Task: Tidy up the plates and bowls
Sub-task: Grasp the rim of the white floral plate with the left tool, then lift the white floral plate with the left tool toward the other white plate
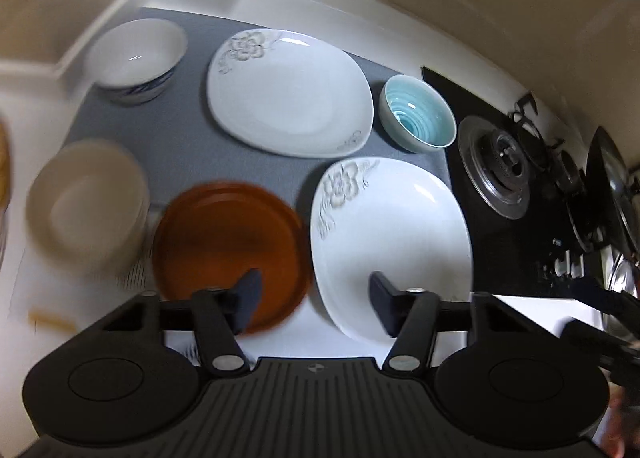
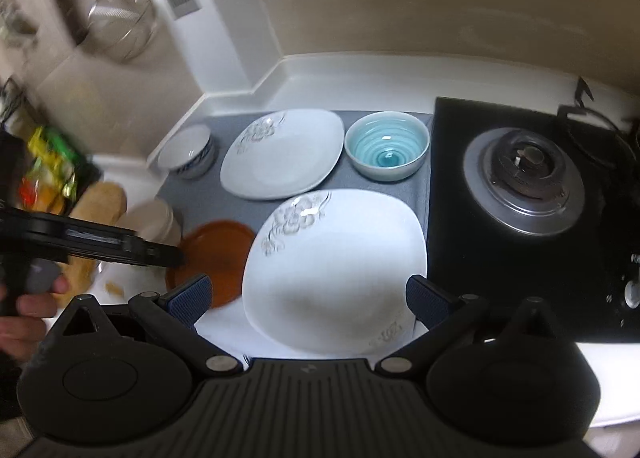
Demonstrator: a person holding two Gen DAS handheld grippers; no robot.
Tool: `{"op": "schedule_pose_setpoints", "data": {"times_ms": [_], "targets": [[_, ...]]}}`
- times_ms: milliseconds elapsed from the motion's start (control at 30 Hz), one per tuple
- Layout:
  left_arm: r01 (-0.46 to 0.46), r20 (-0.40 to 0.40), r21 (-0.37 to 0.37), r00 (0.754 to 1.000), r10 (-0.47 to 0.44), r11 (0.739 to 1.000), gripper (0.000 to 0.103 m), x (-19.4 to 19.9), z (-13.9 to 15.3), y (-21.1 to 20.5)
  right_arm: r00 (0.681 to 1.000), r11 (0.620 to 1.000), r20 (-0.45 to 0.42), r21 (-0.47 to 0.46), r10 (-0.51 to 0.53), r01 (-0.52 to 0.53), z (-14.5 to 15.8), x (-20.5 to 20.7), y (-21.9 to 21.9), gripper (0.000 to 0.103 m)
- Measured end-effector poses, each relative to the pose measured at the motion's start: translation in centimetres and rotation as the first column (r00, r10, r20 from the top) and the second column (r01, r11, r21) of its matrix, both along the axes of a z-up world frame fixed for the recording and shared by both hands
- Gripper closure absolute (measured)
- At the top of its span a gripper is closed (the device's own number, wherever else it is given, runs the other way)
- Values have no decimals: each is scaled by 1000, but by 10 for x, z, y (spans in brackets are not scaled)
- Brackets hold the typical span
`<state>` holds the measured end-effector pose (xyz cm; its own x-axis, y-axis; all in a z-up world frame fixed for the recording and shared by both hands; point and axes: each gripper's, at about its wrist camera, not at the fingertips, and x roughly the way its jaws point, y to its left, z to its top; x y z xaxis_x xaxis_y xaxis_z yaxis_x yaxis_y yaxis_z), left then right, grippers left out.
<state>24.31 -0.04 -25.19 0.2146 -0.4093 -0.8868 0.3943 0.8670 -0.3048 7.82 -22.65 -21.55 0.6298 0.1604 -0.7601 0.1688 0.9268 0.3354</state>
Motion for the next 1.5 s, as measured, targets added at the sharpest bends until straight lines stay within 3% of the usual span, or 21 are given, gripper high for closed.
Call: {"op": "schedule_pose_setpoints", "data": {"times_ms": [133, 233, 300, 433, 500, 567, 667, 800, 900, 1033, 1100, 1167, 1233, 1367, 1500], "targets": [[106, -42, 32, 994, -104, 994, 54, 47, -24, -25, 997, 997, 3, 1, -80, 80, -2, 12, -3, 0], [224, -69, 7, 972, -223, 975, 58, 68, -43, -49, 988, 988, 16, 15, -153, 153, -11, 10, -10, 0], [288, -79, 31, 955, -285, 957, 68, 77, -55, -66, 975, 974, -2, 39, -222, 221, -23, 6, -19, 2], [316, -172, 18, 936, -308, 949, 77, 90, -79, -85, 925, 904, -82, 195, -372, 381, -60, -7, -51, 25], [320, -138, 17, 939, -315, 947, 77, 93, -79, -90, 895, 861, -125, 241, -429, 447, -79, -13, -65, 28], [292, -153, 20, 946, -286, 956, 78, 99, -81, -91, 885, 842, -157, 274, -438, 465, -95, -15, -74, 35], [228, -216, 35, 952, -215, 973, 82, 106, -89, -82, 882, 844, -190, 262, -431, 469, -108, -9, -81, 37], [271, -273, 16, 927, -257, 962, 83, 97, -99, -77, 888, 852, -204, 258, -413, 455, -120, 0, -84, 37], [271, -293, 24, 922, -253, 962, 90, 95, -108, -78, 878, 850, -242, 243, -413, 467, -135, 7, -86, 37], [254, -319, -4, 916, -242, 967, 91, 103, -114, -75, 833, 769, -298, 328, -466, 548, -159, 4, -94, 53], [247, -340, -30, 909, -242, 969, 91, 107, -118, -72, 821, 756, -293, 326, -489, 567, -164, 1, -92, 56], [247, -363, -42, 899, -245, 968, 91, 111, -120, -71, 817, 734, -285, 359, -501, 576, -170, 0, -90, 72], [274, -345, -20, 901, -264, 962, 92, 109, -116, -73, 812, 725, -273, 367, -515, 583, -170, -1, -87, 76], [374, -234, 31, 904, -357, 927, 91, 89, -102, -79, 829, 754, -270, 345, -490, 559, -165, -5, -83, 76], [336, -298, -14, 898, -324, 942, 91, 95, -113, -74, 835, 743, -275, 382, -477, 550, -166, -13, -88, 76]]}}
